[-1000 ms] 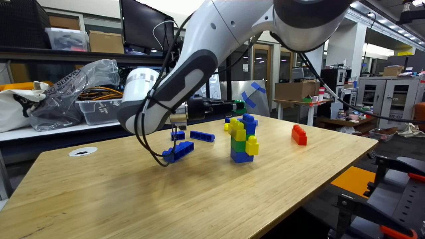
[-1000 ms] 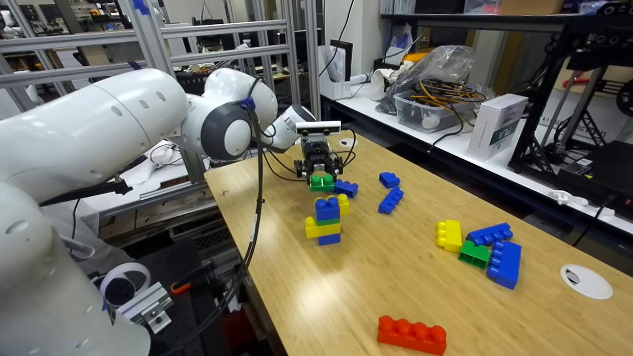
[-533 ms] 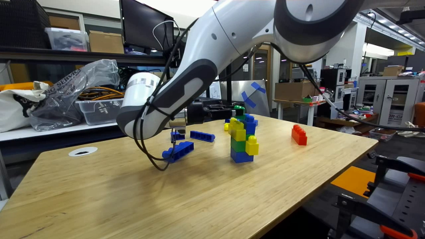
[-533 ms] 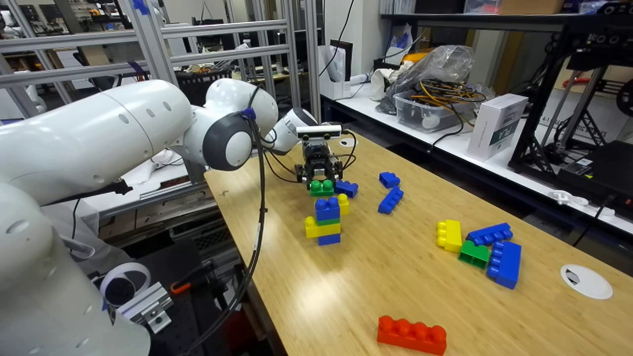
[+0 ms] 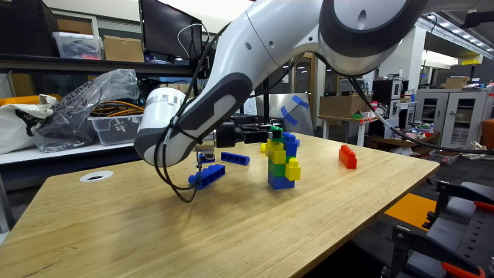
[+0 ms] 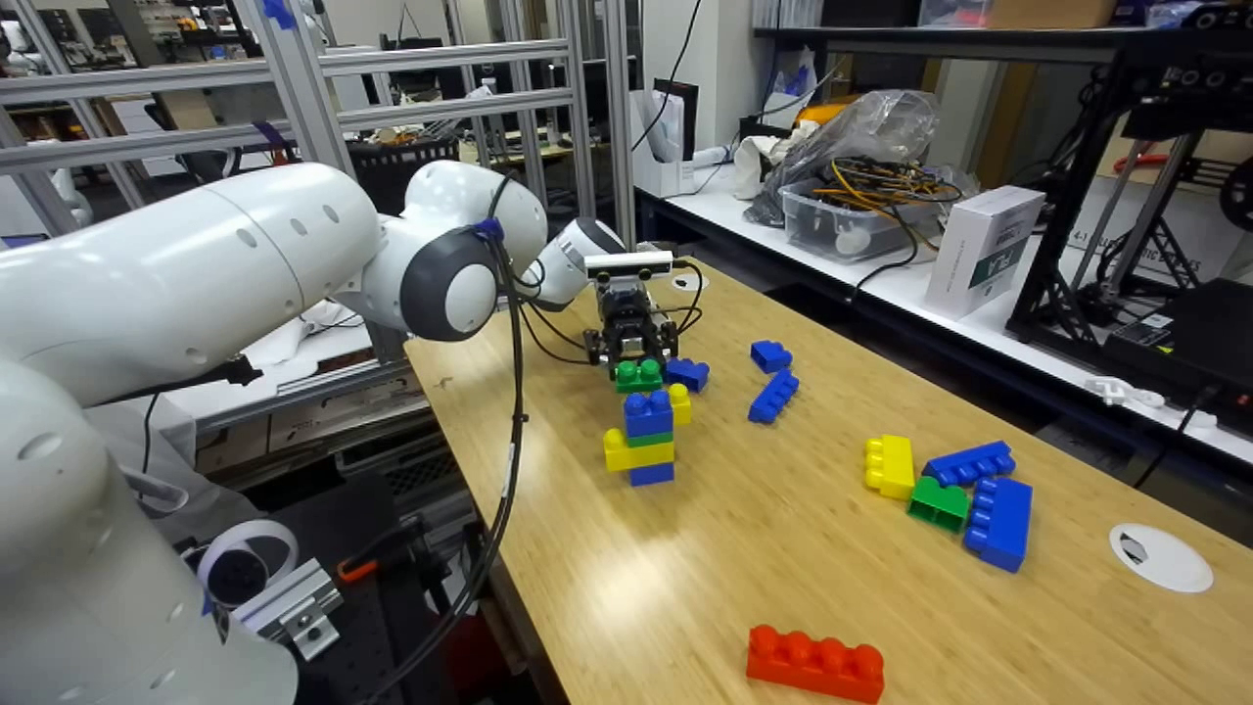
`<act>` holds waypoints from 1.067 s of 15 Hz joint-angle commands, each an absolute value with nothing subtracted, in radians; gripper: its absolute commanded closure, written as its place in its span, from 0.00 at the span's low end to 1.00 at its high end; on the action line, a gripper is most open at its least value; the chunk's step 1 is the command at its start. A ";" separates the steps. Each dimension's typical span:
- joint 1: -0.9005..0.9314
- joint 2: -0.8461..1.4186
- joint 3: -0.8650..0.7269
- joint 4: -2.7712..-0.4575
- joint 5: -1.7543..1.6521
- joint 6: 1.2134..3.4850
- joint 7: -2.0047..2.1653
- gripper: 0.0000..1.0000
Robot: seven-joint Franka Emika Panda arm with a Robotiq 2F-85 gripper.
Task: Take the green block on the right then place it at the top of the slack of blocks
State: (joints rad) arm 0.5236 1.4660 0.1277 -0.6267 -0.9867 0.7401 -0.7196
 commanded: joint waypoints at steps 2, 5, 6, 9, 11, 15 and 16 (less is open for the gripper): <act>0.541 1.468 0.080 -0.647 -0.976 0.796 -0.728 0.56; 0.548 1.469 0.065 -0.652 -0.984 0.806 -0.736 0.56; 0.550 1.469 0.061 -0.653 -0.986 0.809 -0.739 0.56; 0.551 1.470 0.054 -0.660 -0.984 0.818 -0.740 0.56; 0.549 1.471 0.054 -0.665 -0.979 0.818 -0.736 0.56; 0.546 1.471 0.058 -0.665 -0.968 0.813 -0.721 0.56; 0.545 1.471 0.061 -0.664 -0.963 0.811 -0.716 0.56</act>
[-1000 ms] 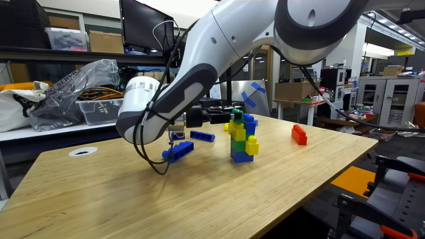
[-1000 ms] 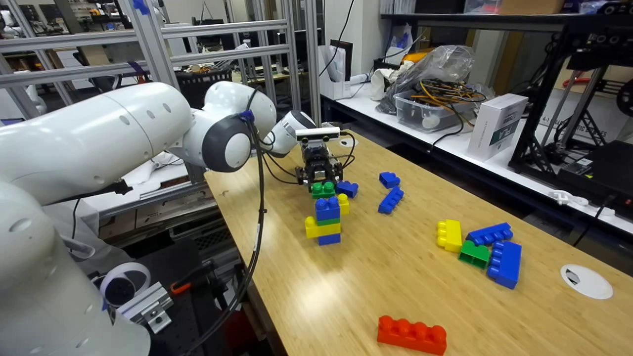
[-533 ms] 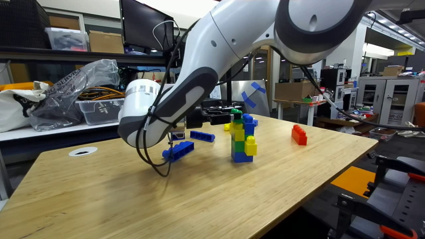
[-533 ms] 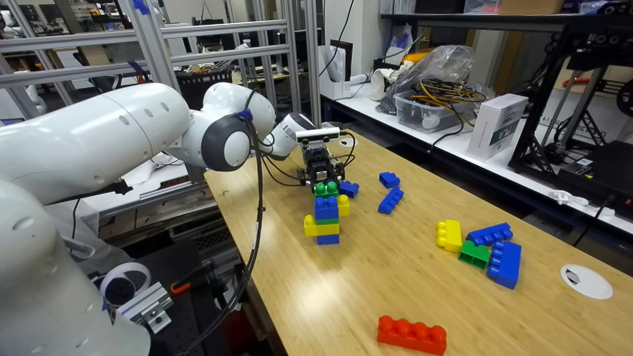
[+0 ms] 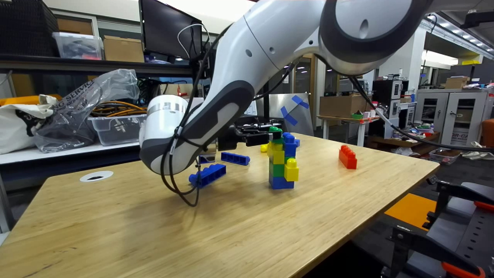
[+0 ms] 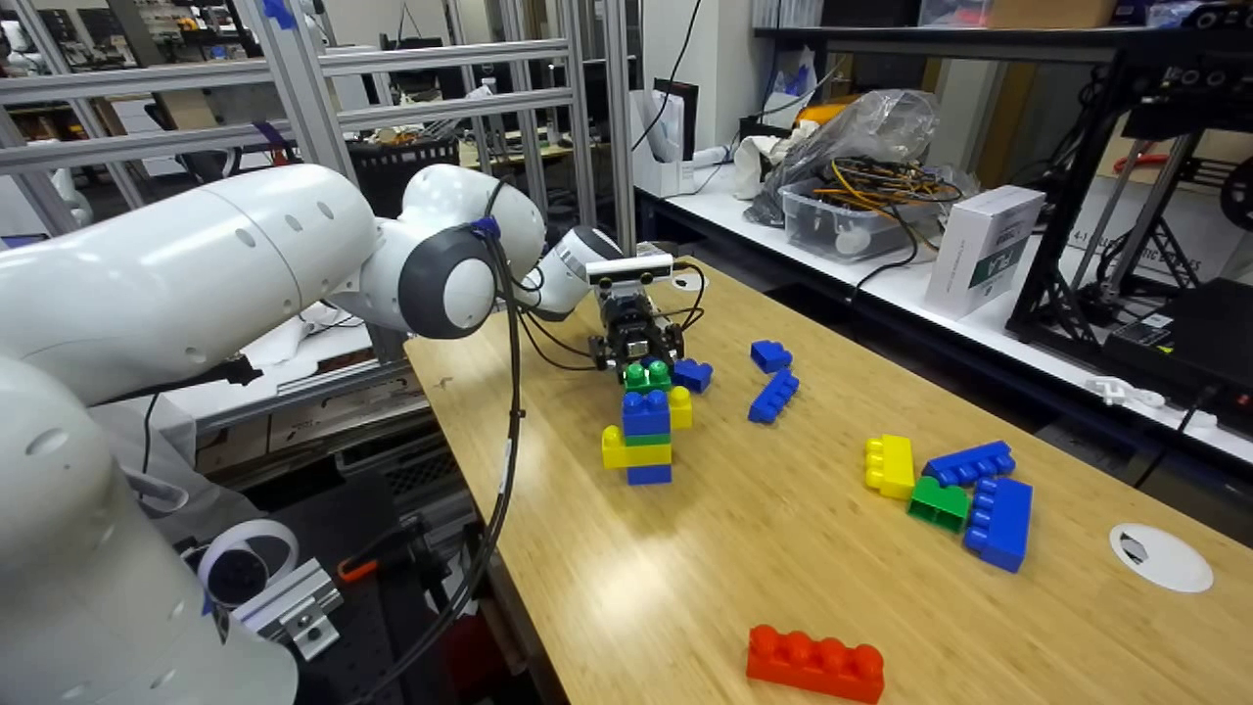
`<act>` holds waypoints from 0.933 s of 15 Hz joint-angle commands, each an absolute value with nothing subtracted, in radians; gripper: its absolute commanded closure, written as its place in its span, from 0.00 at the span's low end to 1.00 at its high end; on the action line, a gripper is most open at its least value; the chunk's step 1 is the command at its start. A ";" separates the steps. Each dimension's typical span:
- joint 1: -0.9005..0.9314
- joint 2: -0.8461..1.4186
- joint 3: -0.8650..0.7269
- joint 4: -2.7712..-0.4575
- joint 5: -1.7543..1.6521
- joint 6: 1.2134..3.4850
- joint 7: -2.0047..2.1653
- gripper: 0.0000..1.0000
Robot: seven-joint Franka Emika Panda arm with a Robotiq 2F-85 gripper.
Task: Take the green block on the right then place it at the top of the slack of blocks
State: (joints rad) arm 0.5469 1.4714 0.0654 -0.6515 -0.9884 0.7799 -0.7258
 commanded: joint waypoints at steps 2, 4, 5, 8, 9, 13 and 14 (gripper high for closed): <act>0.543 1.471 0.064 -0.664 -0.955 0.808 -0.709 0.56; 0.539 1.471 0.068 -0.663 -0.944 0.800 -0.699 0.56; 0.537 1.471 0.070 -0.664 -0.938 0.795 -0.693 0.56; 0.533 1.471 0.073 -0.668 -0.917 0.781 -0.673 0.56; 0.532 1.471 0.074 -0.669 -0.909 0.777 -0.666 0.56; 0.530 1.471 0.075 -0.673 -0.874 0.763 -0.630 0.56; 0.529 1.471 0.075 -0.672 -0.866 0.758 -0.619 0.56</act>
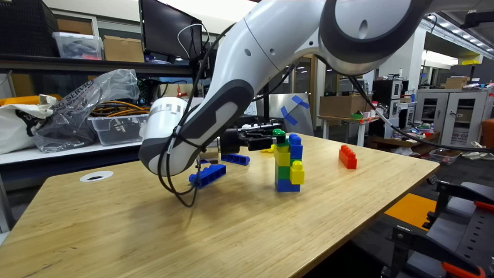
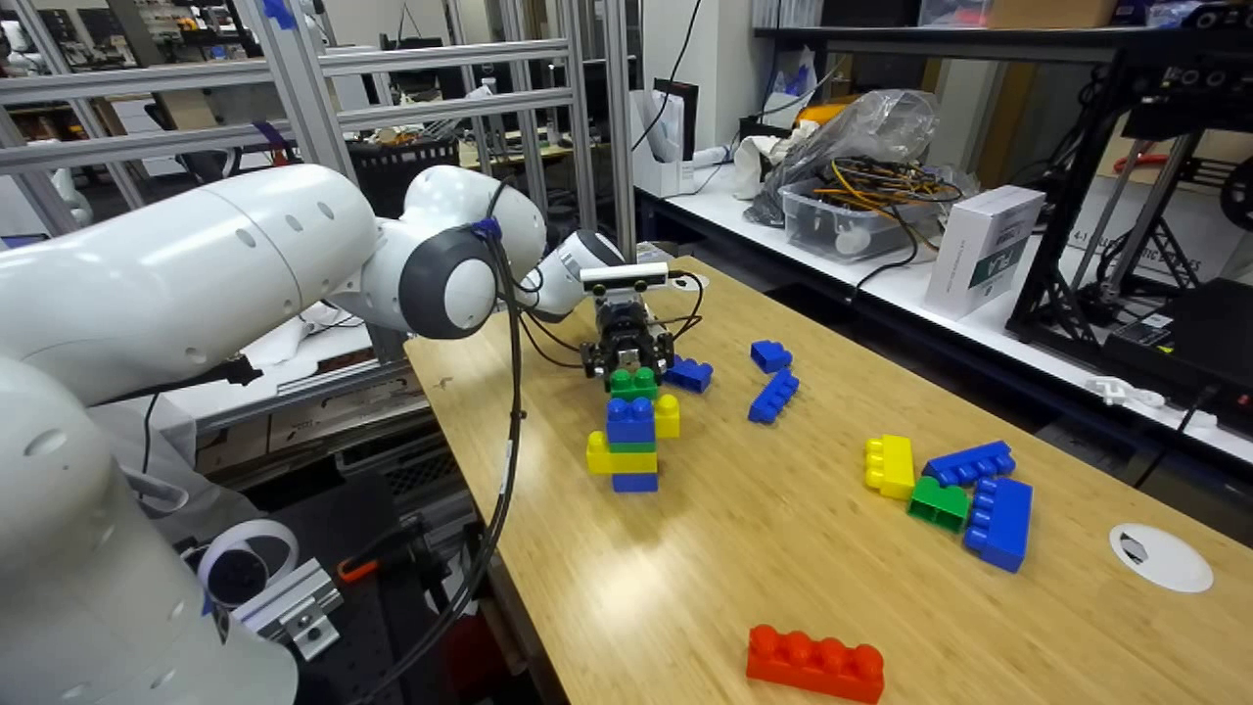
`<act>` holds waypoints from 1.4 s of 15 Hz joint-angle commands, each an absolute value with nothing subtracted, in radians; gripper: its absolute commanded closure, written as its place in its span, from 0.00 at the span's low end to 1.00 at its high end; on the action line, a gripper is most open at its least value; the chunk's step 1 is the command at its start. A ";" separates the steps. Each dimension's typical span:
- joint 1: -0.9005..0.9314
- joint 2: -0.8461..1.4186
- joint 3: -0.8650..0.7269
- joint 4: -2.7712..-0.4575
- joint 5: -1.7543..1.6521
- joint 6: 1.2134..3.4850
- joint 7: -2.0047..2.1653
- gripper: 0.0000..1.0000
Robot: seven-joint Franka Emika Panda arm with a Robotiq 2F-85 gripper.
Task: Take the green block on the right then place it at the top of the slack of blocks
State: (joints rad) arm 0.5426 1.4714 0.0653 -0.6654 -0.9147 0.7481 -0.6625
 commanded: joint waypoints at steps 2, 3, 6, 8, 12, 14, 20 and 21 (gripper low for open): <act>0.528 1.471 0.073 -0.669 -0.855 0.750 -0.602 0.56; 0.527 1.471 0.072 -0.662 -0.850 0.743 -0.594 0.56; 0.523 1.471 0.068 -0.650 -0.842 0.730 -0.572 0.56; 0.521 1.471 0.067 -0.643 -0.835 0.721 -0.557 0.56; 0.496 1.471 0.077 -0.618 -0.766 0.685 -0.495 0.56; 0.472 1.471 0.086 -0.599 -0.696 0.662 -0.457 0.56; 0.441 1.471 0.068 -0.570 -0.524 0.683 -0.373 0.56; 0.443 1.471 0.062 -0.568 -0.510 0.688 -0.365 0.56</act>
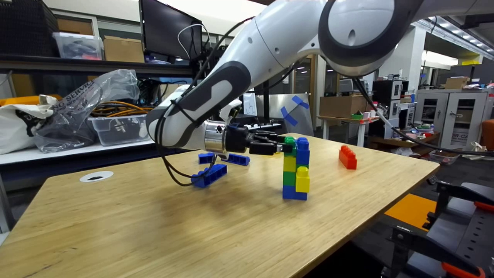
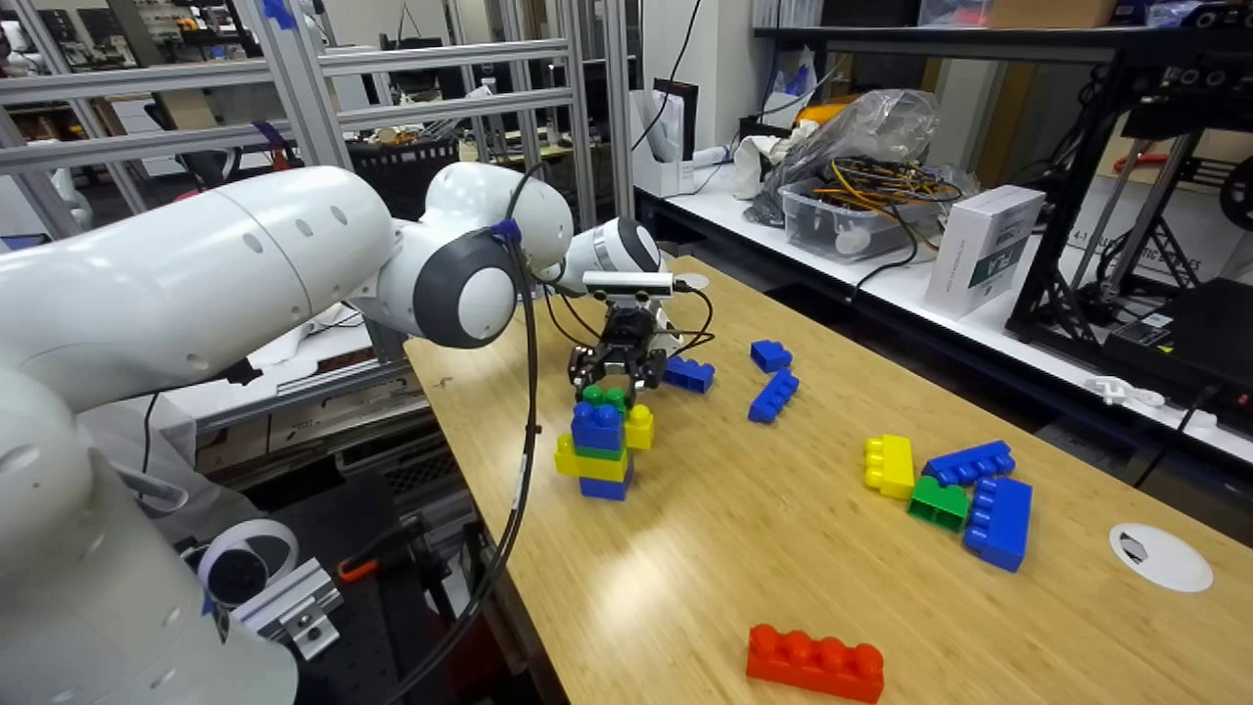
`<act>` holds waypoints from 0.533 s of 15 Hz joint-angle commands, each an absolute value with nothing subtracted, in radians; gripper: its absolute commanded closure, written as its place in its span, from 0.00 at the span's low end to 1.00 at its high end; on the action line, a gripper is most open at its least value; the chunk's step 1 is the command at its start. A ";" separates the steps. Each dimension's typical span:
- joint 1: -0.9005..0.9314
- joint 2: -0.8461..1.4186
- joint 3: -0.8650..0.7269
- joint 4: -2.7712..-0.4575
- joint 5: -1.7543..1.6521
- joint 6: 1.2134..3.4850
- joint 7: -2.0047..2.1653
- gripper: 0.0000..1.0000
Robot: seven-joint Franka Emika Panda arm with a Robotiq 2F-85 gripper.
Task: Take the green block on the right then place it at the top of the slack of blocks
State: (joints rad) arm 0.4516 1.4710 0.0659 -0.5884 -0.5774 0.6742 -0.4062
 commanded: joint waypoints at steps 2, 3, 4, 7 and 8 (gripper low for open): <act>0.445 1.470 0.052 -0.567 -0.489 0.697 -0.345 0.56; 0.445 1.469 0.048 -0.567 -0.482 0.699 -0.340 0.56; 0.443 1.469 0.045 -0.573 -0.475 0.705 -0.331 0.56; 0.444 1.469 0.036 -0.583 -0.474 0.711 -0.329 0.56; 0.445 1.470 0.034 -0.584 -0.474 0.712 -0.328 0.56</act>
State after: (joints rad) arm 0.4509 1.4696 0.0448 -0.5747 -0.5145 0.6750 -0.3540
